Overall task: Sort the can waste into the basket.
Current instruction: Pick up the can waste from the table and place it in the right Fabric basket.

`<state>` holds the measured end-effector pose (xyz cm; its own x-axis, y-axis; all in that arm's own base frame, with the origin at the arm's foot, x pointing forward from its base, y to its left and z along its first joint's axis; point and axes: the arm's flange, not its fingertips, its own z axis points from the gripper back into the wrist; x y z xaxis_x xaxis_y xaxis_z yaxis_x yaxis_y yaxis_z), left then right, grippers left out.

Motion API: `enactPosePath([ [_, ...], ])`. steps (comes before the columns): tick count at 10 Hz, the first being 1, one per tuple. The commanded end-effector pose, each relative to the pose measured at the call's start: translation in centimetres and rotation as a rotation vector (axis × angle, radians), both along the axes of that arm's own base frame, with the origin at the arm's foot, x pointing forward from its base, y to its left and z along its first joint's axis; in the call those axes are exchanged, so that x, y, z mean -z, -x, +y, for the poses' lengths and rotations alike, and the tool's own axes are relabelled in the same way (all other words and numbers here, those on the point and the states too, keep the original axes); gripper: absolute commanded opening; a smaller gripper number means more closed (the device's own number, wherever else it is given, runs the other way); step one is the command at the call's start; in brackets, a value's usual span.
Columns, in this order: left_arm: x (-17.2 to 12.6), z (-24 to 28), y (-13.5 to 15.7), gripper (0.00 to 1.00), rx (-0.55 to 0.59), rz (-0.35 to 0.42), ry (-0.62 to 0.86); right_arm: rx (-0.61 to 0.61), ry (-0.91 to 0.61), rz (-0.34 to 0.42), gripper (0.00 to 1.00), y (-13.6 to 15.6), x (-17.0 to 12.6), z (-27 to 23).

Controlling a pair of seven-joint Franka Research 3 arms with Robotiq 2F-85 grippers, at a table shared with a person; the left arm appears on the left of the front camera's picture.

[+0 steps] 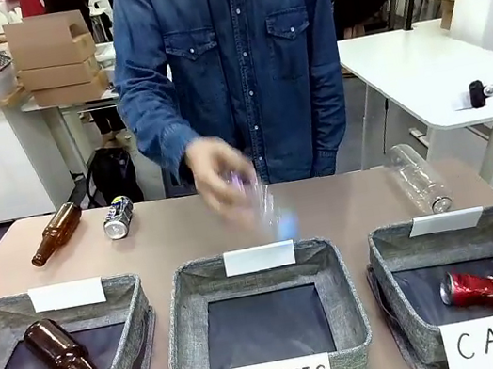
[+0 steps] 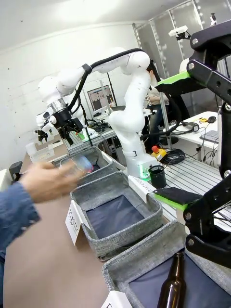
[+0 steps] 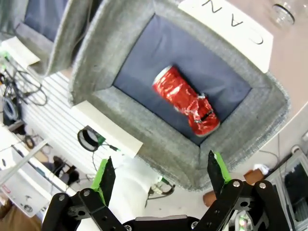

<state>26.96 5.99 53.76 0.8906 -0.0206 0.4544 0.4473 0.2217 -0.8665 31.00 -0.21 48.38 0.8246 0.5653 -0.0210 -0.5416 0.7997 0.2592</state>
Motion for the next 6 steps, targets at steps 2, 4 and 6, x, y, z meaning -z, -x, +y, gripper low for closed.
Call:
enactPosePath([
  [2,-0.1,0.0,0.2,1.0,0.007,-0.005,0.011,0.032,-0.082,-0.026,1.0,-0.7,-0.7,-0.5],
  [4,-0.1,0.0,0.2,1.0,0.007,-0.005,0.011,0.314,-0.764,0.099,1.0,-1.6,-4.2,-2.7],
  [6,-0.1,0.0,0.2,1.0,0.007,-0.005,0.011,0.79,-1.328,0.473,1.0,-3.7,-5.8,-5.0],
])
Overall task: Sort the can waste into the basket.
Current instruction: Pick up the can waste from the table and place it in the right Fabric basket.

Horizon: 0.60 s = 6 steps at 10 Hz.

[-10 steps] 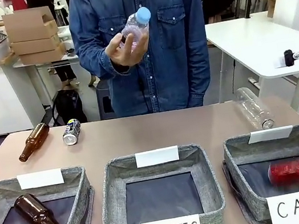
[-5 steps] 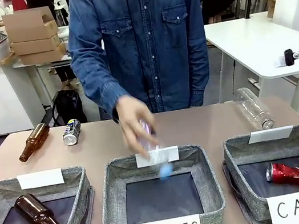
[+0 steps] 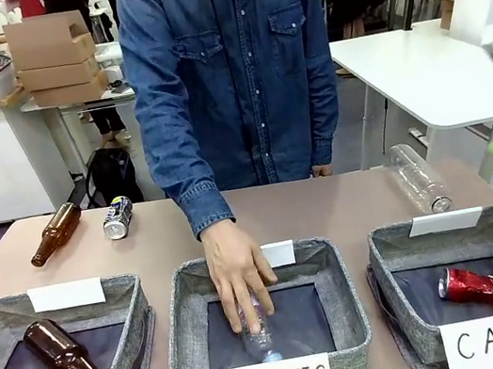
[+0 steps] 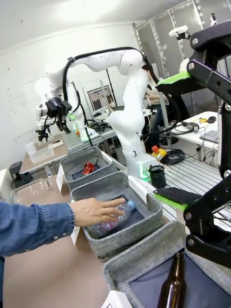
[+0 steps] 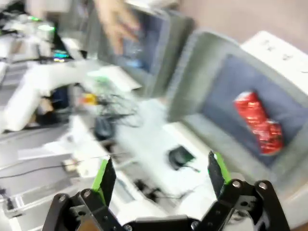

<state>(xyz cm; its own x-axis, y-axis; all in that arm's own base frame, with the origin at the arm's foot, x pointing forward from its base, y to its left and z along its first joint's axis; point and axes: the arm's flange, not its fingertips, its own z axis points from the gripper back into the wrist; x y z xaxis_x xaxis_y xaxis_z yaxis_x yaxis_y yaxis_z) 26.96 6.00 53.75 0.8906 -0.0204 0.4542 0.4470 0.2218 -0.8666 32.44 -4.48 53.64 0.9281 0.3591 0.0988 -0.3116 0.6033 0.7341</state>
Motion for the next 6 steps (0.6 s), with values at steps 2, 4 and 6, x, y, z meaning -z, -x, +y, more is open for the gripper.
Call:
enactPosePath([
  [2,-0.1,0.0,0.2,1.0,0.007,-0.006,0.011,0.693,-0.935,0.641,1.0,-4.0,0.2,-1.5],
  [4,-0.1,0.0,0.2,1.0,0.007,-0.006,0.011,0.086,-0.24,0.201,1.0,-2.4,0.2,-1.7],
  [6,-0.1,0.0,0.2,1.0,0.007,-0.006,0.011,0.086,-0.24,0.201,1.0,-2.4,0.2,-1.7],
])
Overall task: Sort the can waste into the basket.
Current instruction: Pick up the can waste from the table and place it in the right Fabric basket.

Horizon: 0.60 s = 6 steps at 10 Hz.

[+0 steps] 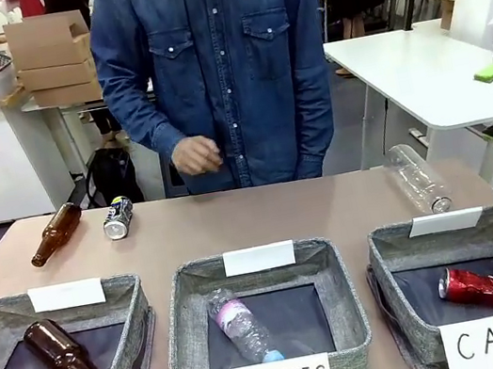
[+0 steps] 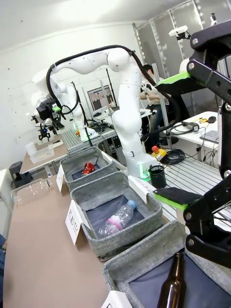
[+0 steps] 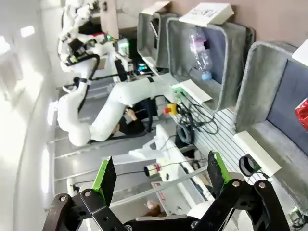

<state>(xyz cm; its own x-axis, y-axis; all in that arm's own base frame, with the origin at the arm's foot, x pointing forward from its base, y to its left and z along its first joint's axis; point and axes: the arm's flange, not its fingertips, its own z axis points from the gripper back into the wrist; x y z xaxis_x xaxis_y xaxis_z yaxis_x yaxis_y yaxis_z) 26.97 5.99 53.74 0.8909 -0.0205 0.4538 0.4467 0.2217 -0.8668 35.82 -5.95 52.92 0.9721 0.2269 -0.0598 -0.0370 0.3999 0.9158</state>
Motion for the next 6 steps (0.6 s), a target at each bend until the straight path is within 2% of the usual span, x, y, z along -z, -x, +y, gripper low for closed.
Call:
enactPosePath([
  [1,-0.09,-0.03,0.18,1.0,0.007,-0.006,0.011,-0.043,0.029,-0.051,1.0,0.93,-0.52,-0.23],
  [6,-0.09,-0.03,0.18,1.0,0.007,-0.006,0.011,-0.043,0.029,-0.051,1.0,0.93,-0.52,-0.23],
])
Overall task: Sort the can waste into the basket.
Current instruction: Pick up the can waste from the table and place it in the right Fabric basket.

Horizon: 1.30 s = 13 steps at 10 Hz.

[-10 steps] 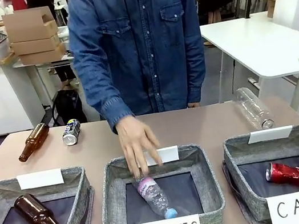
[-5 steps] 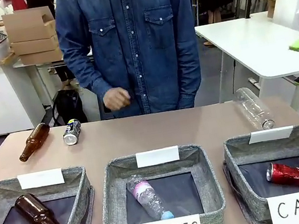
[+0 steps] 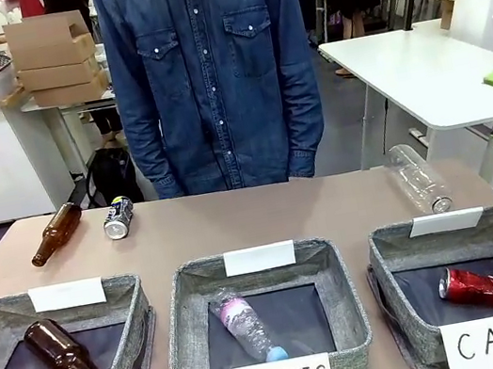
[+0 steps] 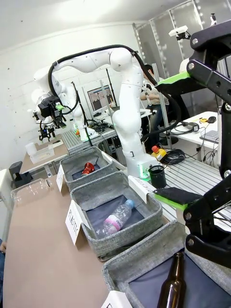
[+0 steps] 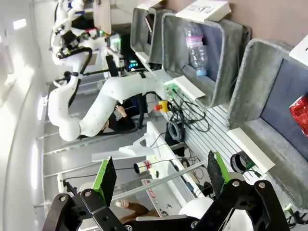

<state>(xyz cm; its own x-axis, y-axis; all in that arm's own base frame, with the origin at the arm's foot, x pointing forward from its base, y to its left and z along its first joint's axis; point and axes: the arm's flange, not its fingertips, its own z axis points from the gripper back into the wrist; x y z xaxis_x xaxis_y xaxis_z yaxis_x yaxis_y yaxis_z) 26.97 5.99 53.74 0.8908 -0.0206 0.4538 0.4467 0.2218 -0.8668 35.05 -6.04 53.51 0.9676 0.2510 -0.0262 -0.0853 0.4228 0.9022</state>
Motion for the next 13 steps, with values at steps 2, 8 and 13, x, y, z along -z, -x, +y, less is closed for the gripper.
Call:
enactPosePath([
  [2,0.0,0.0,0.0,1.0,0.0,0.0,0.0,-0.017,0.002,-0.01,1.0,0.2,0.1,-0.1],
  [8,4.1,-8.4,-15.2,1.0,-0.213,-0.192,-1.055,-0.017,0.002,-0.01,1.0,0.2,0.1,-0.1],
  [13,5.5,-11.3,-16.7,1.0,-0.226,-0.26,-0.991,-0.017,0.002,-0.01,1.0,0.2,0.1,-0.1],
])
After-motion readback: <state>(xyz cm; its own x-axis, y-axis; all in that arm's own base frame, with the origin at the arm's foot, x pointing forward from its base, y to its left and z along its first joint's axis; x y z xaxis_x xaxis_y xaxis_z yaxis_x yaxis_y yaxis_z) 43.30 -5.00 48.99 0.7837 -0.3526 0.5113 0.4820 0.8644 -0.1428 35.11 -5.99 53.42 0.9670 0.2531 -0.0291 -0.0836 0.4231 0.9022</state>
